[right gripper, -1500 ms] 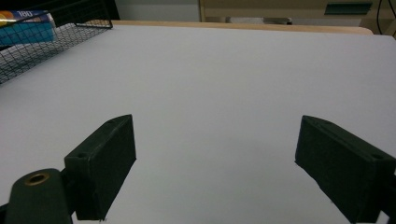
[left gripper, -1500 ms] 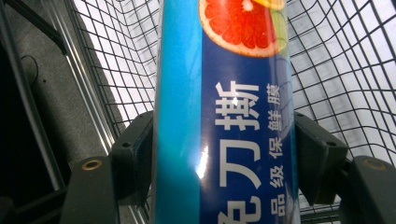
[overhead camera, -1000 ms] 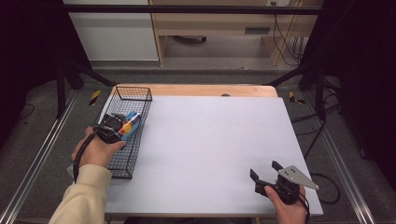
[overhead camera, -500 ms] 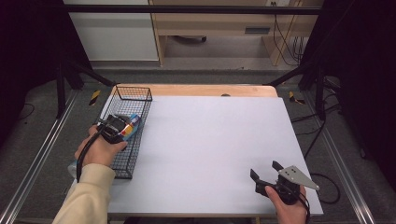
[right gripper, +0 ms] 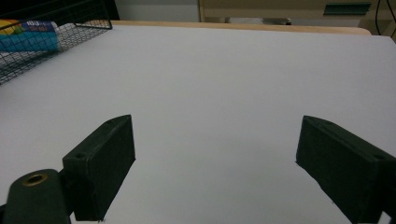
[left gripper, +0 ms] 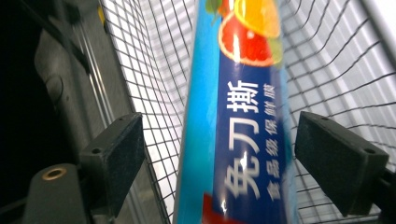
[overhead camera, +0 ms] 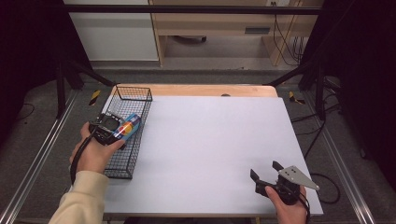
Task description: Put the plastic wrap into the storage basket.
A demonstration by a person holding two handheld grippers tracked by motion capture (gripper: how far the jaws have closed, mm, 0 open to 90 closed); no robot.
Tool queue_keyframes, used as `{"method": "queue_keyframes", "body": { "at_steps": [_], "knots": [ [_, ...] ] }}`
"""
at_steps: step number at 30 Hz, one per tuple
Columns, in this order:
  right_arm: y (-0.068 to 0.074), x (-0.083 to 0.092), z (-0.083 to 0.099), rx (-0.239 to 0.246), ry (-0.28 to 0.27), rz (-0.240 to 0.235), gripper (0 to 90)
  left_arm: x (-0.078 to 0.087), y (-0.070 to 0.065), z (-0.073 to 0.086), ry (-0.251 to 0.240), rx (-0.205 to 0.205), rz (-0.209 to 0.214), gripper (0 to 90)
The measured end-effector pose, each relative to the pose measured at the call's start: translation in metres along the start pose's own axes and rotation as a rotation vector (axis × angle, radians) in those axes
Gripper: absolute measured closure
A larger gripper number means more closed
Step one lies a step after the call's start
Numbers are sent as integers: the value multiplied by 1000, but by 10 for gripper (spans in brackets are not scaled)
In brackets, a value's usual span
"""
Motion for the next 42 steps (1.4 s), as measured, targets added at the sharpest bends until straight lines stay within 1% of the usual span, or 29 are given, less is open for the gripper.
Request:
{"method": "queue_keyframes", "body": {
  "at_steps": [1, 2, 6, 7, 8, 10, 11, 12, 13, 14, 15, 16, 17, 18, 19, 20, 21, 22, 23, 25, 26, 28, 32, 34, 35, 37, 40, 41, 42],
  "knots": [
    [0, 0, 0, 1, 1, 2, 119, 5, 0, 2, -41, 14, 11, 141],
    [0, 0, 0, 2, 1, 2, 119, 5, 0, 2, -41, 14, 11, 134],
    [0, 0, 0, 6, 4, 8, 118, 21, -7, 5, -175, 35, 86, 101],
    [0, 0, 0, 8, 4, 9, 117, 29, -14, 6, -247, 44, 129, 100],
    [0, 0, 0, 8, 4, 9, 117, 29, -14, 6, -247, 44, 129, 97],
    [0, 0, 0, 9, 6, 12, 115, 36, -22, 5, -308, 34, 184, 89],
    [0, 0, 0, 16, 8, 14, 113, 44, -31, 4, -363, 13, 227, 85],
    [0, 0, 0, 16, 8, 14, 113, 44, -31, 4, -363, 13, 227, 85],
    [0, 0, 0, 18, 9, 15, 113, 50, -36, 3, -401, 5, 256, 85],
    [0, 0, 0, 20, 7, 18, 113, 53, -41, 2, -427, -4, 267, 85],
    [1, 0, 0, 23, 9, 19, 108, 62, -53, -1, -479, -31, 284, 85],
    [1, 0, 0, 25, 12, 20, 107, 62, -53, -1, -479, -31, 284, 85],
    [1, -1, 0, 29, 15, 22, 101, 67, -66, -5, -519, -62, 327, 84],
    [1, -1, 0, 29, 15, 22, 101, 67, -66, -5, -519, -62, 327, 81],
    [1, -1, 0, 31, 17, 22, 94, 69, -74, -7, -554, -86, 339, 81],
    [0, -1, 0, 39, 21, 31, 77, 69, -78, -8, -566, -96, 355, 80],
    [0, -1, 0, 40, 24, 35, 65, 67, -91, -8, -588, -111, 424, 77],
    [-1, -1, 1, 42, 27, 42, 60, 67, -91, -8, -588, -111, 424, 74],
    [-2, -1, 1, 42, 32, 48, 57, 62, -101, -8, -605, -135, 452, 72],
    [-3, -1, 1, 44, 42, 59, 51, 58, -110, -7, -639, -143, 467, 72],
    [-4, -1, 1, 42, 42, 66, 50, 58, -110, -7, -639, -143, 467, 72],
    [-4, -2, 1, 45, 45, 74, 50, 51, -120, -7, -660, -169, 498, 64],
    [-2, -3, 1, 53, 52, 85, 49, 42, -134, -5, -667, -195, 513, 63],
    [-3, -4, 2, 56, 61, 86, 48, 37, -143, -3, -671, -209, 499, 63],
    [-4, -5, 2, 55, 64, 91, 48, 34, -148, -1, -653, -233, 491, 63],
    [-5, -5, 3, 53, 70, 102, 44, 28, -156, 5, -644, -255, 488, 63],
    [-6, -6, 4, 50, 79, 106, 41, 20, -161, 15, -635, -263, 510, 63],
    [-6, -7, 4, 48, 87, 107, 41, 12, -162, 27, -639, -233, 556, 63],
    [-6, -7, 4, 48, 87, 107, 41, 12, -162, 27, -639, -233, 556, 63]
  ]
}}
Point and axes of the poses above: each handheld gripper's, and its own axes: x roughly backward along the jaws, z roughly out of its underside, y roughly to its left, the point moved 1 cm from there along -x, roughly forward along the jaws, and after that the axes turned 2 degrees about -y, right-handed, at the moved point
